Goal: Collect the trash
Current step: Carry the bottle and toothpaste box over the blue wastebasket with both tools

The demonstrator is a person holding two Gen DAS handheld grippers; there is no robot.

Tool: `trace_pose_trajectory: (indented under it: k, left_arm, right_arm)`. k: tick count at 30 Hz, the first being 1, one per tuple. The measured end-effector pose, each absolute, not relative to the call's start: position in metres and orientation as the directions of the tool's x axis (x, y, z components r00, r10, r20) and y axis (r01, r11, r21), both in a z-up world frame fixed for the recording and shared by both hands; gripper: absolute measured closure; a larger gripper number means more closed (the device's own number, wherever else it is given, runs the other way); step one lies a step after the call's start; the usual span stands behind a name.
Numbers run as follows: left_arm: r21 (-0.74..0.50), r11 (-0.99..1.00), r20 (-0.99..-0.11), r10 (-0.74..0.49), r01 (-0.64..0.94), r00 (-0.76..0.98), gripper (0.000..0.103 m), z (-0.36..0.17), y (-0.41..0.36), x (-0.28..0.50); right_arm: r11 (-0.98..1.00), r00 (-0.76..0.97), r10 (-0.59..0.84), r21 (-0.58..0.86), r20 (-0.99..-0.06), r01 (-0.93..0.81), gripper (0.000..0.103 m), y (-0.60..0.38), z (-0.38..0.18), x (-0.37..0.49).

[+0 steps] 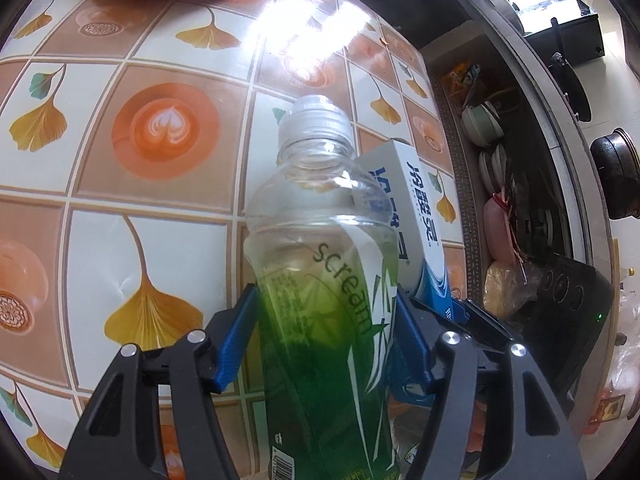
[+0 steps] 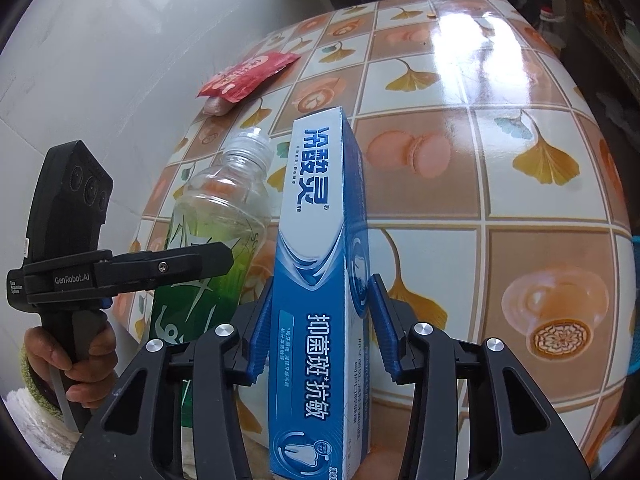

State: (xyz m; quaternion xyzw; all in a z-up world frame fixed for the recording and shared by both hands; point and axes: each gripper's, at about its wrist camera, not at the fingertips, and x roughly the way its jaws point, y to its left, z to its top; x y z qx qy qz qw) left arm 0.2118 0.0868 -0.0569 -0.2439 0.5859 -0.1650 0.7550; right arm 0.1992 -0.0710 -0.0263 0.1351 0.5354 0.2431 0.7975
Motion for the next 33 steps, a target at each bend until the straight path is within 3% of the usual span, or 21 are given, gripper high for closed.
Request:
trace_pose_trajectory:
  k: [33]
  left_arm:
    - [-0.377,0.910,-0.725,-0.406,0.172,0.556,0.040,0.022,0.062,0.151]
  right_arm:
    - [0.827,0.412,0.559,0.521,-0.719,-0.213,0.067,-0.113,0.017,0.163]
